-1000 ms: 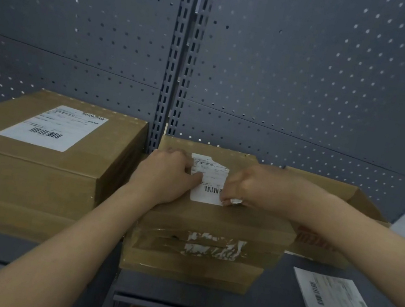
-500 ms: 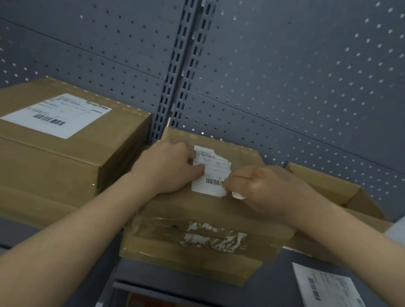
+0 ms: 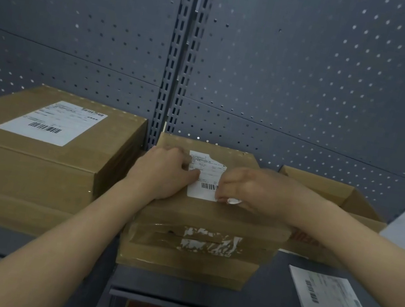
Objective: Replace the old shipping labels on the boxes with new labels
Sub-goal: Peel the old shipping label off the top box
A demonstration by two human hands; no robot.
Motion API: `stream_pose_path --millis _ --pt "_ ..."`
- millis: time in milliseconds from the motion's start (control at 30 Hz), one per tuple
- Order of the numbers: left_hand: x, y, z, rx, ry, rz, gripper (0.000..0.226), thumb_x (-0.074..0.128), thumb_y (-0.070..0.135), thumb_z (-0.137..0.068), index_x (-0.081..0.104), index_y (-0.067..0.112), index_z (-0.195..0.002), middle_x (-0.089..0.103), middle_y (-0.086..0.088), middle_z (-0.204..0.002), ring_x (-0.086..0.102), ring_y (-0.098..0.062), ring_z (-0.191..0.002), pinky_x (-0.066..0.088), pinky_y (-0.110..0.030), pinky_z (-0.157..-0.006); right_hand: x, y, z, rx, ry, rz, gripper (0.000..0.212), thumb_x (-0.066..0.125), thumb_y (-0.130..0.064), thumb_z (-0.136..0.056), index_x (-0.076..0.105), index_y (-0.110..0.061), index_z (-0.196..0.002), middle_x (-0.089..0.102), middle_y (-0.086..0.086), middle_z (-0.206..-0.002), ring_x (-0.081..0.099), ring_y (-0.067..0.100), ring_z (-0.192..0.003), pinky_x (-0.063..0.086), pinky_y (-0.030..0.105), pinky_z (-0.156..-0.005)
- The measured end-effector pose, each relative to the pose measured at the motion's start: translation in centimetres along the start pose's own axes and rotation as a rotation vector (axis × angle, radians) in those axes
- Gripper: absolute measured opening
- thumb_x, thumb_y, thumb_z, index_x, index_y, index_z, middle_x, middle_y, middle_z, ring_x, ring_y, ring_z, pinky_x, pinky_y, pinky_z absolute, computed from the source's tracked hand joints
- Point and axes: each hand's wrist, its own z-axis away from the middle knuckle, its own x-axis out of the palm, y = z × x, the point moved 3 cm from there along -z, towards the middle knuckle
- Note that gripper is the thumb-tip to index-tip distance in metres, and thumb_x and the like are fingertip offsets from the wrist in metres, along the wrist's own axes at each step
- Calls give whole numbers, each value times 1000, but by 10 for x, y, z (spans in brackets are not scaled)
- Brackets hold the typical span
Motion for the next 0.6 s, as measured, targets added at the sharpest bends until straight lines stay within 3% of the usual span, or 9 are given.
stream_pose_path --millis 67,100,200,367,600 --pt "0 0 0 5 -4 4 40 54 51 -93 70 22 -116 61 1 -128 58 -20 -109 48 -36 -87 2 -3 1 -58 34 105 16 67 -7 -80 74 -15 -92 69 0 -91 67 19 -82 24 11 -66" --pt "0 0 0 3 -5 4 41 53 50 -94 70 21 -116 61 0 -128 58 -21 -109 47 -35 -87 7 -2 1 -71 33 114 13 68 -8 -83 72 -14 -94 68 2 -91 65 20 -82 28 13 -65" --pt "-1 1 -1 -2 -3 -7 42 53 51 -94 69 20 -117 61 0 -127 58 -20 -110 46 -34 -85 17 3 -1 14 -41 59 16 51 -14 -99 62 -11 -111 60 6 -109 56 21 -99 42 24 -75" --pt "0 1 -1 5 0 -23 43 52 50 -93 67 23 -123 60 1 -131 56 -21 -113 44 -33 -84 19 4 -10 87 -95 36 19 31 -16 -105 47 -18 -114 45 -3 -114 32 6 -95 21 17 -75" --pt "0 1 -2 5 1 -30 42 53 51 -93 69 23 -119 59 0 -130 56 -20 -112 44 -34 -84 17 1 -17 184 -87 6 20 31 -16 -105 48 -19 -115 48 0 -115 47 15 -97 37 27 -77"
